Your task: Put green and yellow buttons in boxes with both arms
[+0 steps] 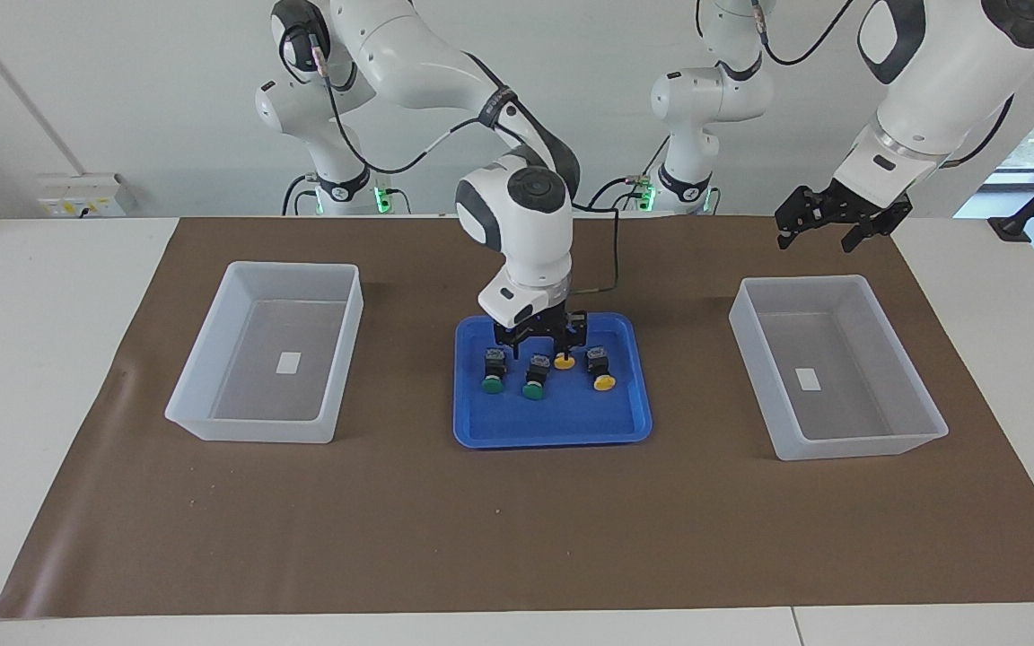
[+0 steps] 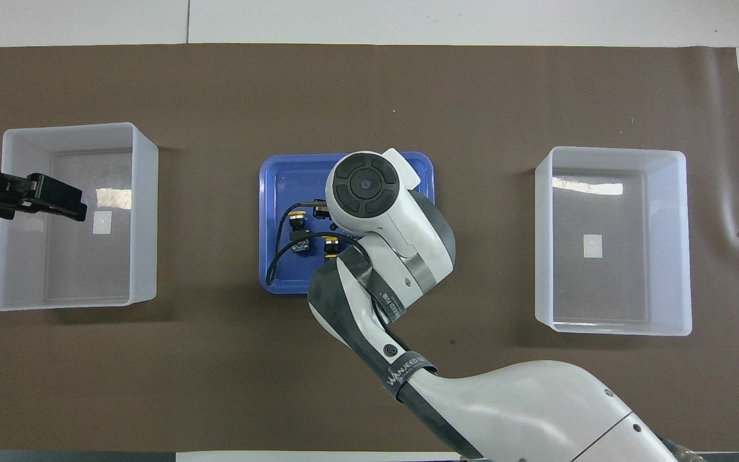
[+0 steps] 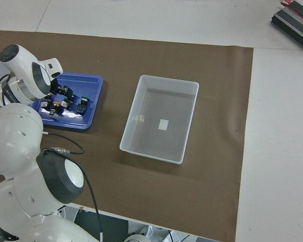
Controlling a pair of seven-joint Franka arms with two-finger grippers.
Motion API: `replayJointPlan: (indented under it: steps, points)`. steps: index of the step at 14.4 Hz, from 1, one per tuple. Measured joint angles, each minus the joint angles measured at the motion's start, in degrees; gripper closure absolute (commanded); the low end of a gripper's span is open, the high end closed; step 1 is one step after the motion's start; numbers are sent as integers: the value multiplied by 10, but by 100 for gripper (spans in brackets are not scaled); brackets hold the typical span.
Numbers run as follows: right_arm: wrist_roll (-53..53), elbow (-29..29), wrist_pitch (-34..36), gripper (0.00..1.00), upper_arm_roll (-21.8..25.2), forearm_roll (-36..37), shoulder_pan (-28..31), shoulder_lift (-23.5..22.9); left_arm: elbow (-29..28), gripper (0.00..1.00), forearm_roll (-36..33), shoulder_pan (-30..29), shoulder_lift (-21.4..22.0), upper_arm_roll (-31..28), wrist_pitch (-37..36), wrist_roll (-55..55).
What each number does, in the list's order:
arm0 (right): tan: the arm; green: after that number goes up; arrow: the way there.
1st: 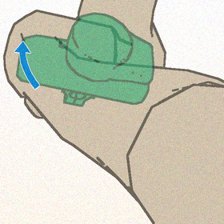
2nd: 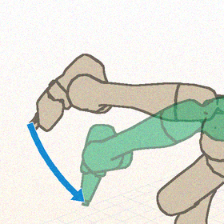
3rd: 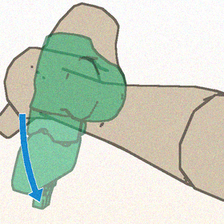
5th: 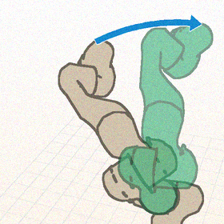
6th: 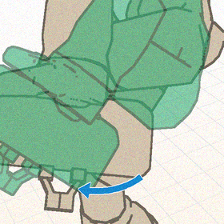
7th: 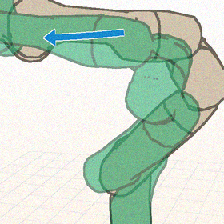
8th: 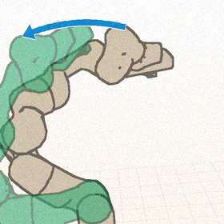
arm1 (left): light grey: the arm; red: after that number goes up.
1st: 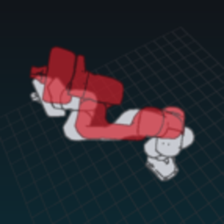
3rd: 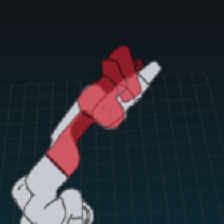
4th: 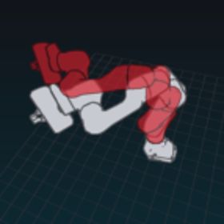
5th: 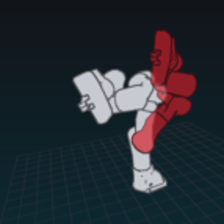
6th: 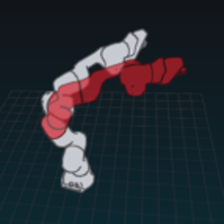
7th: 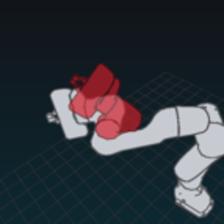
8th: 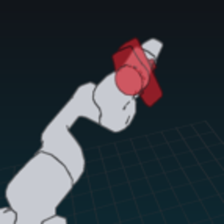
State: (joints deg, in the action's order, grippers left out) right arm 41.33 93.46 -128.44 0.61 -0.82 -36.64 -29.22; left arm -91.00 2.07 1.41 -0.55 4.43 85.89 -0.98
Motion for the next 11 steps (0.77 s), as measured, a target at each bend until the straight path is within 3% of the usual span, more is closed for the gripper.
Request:
replayJointPlan:
  steps: [11]
  points:
    - [0, 46, -53, 40, 0, 0, -2, 6, -6, 0, 0, 13, 1, 0, 8, 0]
